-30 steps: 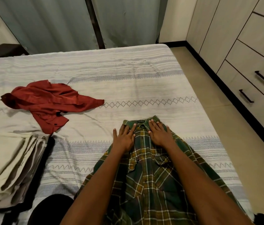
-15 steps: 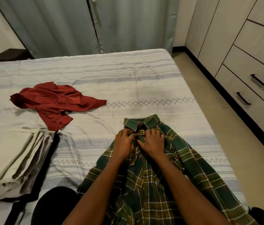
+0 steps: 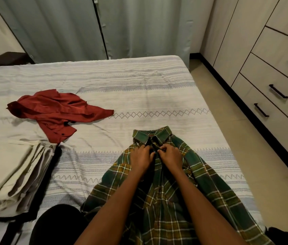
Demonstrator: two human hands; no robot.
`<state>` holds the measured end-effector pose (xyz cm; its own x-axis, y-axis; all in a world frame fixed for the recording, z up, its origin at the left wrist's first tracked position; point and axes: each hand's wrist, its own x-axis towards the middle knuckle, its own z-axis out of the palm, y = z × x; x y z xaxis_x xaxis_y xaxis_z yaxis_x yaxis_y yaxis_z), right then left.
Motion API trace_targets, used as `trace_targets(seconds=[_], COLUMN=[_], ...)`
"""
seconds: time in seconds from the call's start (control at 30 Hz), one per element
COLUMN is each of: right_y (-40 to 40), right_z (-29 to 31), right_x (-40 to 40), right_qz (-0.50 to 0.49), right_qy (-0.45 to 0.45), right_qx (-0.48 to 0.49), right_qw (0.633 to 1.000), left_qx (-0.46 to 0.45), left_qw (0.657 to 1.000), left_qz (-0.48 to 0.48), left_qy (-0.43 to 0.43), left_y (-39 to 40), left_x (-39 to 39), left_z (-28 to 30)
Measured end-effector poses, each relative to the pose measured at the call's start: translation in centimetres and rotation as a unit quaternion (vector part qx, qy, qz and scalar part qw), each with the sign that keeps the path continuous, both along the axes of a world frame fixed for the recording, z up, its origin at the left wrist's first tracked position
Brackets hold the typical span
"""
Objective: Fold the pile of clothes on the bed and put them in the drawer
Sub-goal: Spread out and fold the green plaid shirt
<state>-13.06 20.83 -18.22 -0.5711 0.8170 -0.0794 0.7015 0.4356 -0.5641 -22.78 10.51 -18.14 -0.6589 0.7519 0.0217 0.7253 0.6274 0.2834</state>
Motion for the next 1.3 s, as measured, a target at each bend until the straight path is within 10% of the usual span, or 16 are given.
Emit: trace_targets(seconds=[0.33,0.57,0.9,1.17,1.3], right_y=[0.7,-0.5,-1.3,-0.4,-0.4], right_z=[0.2,0.6,0.3,0.3,0.4], right_x=[0.6,0.1,0.5,0.6,0.3], right_qz=[0.011,0.05,0.083,0.113,0.124], right_qy=[0.015,0.082,0.14,0.117,0.089], right_qx=[-0.004,0.018,0.054,-0.004,0.015], right_qw=[1.0,0.995,0.985,0.987,0.988], left_qx=[0.051,0.192,0.281,0.308,0.293], left_qw=[0.982,0.877,0.754,0.764,0.822], left_qz=[0.095,0.15,0.209,0.21,0.17], left_qy=[-0.158,-0.413,-0.555,-0.527,-0.457], left_y=[1.8,0.7,0.9,0.8,0.9], left_x=[0.8,-0.3,0.0,-0.1,-0.2], left_z=[1.1,2.1,2.7,2.0,1.6])
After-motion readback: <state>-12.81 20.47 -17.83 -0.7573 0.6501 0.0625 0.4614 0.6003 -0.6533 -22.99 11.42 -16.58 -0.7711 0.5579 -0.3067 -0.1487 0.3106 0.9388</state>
